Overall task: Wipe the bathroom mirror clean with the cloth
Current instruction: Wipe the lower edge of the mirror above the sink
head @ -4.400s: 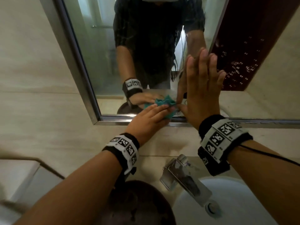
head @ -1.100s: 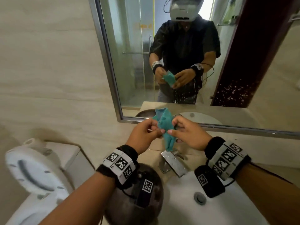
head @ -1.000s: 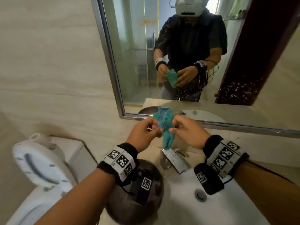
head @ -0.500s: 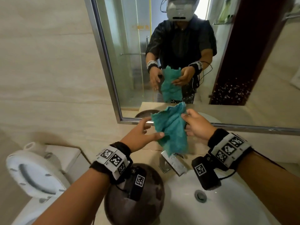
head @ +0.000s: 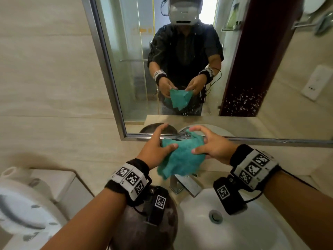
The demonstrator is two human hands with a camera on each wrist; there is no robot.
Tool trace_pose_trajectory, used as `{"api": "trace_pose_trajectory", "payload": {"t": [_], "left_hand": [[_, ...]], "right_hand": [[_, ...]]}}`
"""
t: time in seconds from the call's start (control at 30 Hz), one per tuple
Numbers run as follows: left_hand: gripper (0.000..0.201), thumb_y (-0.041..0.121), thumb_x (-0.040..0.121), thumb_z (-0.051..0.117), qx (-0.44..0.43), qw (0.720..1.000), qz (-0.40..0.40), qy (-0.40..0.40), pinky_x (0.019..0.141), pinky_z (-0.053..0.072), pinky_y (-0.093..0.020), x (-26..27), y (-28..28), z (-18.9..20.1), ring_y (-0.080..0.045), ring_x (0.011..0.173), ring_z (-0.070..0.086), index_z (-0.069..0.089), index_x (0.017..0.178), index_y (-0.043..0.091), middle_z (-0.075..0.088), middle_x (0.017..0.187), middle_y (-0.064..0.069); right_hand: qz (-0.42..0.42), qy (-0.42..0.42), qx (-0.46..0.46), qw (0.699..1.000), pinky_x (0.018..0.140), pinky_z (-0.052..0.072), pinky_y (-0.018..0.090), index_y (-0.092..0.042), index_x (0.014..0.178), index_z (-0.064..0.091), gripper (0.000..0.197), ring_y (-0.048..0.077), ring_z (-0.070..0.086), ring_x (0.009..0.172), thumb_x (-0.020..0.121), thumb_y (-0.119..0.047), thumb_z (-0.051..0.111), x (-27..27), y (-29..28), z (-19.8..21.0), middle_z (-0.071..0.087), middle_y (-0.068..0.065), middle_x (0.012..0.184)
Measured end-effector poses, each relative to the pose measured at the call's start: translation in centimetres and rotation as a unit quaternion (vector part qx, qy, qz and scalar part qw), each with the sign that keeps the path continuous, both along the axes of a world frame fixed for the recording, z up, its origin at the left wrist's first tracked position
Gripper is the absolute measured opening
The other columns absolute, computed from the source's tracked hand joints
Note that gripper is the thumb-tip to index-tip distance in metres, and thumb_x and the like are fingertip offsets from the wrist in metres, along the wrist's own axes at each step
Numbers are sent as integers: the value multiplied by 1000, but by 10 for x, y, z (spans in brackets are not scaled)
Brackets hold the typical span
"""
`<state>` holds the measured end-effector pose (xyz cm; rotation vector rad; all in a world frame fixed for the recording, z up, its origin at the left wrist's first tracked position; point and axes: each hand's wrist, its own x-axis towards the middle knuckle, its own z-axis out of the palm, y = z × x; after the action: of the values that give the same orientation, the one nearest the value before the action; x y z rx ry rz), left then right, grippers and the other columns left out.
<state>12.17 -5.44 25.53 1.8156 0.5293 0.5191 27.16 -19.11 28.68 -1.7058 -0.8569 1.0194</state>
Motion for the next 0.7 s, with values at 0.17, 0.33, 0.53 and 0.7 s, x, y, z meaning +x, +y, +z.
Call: {"api": "trace_pose_trajectory", "payload": {"t": [0.17, 0.33, 0.53, 0.7], "left_hand": [[63, 6, 76, 74, 34, 995, -77, 49, 84, 54, -24, -7, 7, 5, -12, 101, 62, 51, 131, 26, 61, 114, 1], [34, 11, 80, 71, 95, 994, -44, 42, 72, 51, -15, -8, 8, 8, -4, 90, 61, 62, 111, 24, 63, 101, 6], [21, 25, 86, 65, 239, 968, 57, 57, 84, 42, -19, -11, 11, -9, -8, 94, 50, 63, 107, 26, 54, 104, 5], [52, 50, 80, 64, 122, 991, 9, 59, 84, 50, -24, -12, 10, -10, -8, 103, 55, 54, 126, 26, 57, 118, 6]], "right_hand": [[99, -185, -73, 975, 88, 53, 38, -23, 111, 59, 43, 23, 62, 99, 74, -8, 76, 2, 3, -5, 60, 4, 111], [77, -341, -50, 936, 90, 42, 32, -16, 96, 70, 15, 18, 49, 102, 82, -21, 69, 0, 10, -14, 52, 5, 104], [75, -207, 3, 975, 83, 51, 41, 2, 102, 64, 19, 33, 64, 91, 90, -12, 59, -4, 11, -12, 66, 22, 99], [25, -60, 32, 997, 88, 52, 42, -9, 108, 56, 15, 30, 61, 100, 95, -10, 48, -5, 17, -13, 62, 14, 107]]}}
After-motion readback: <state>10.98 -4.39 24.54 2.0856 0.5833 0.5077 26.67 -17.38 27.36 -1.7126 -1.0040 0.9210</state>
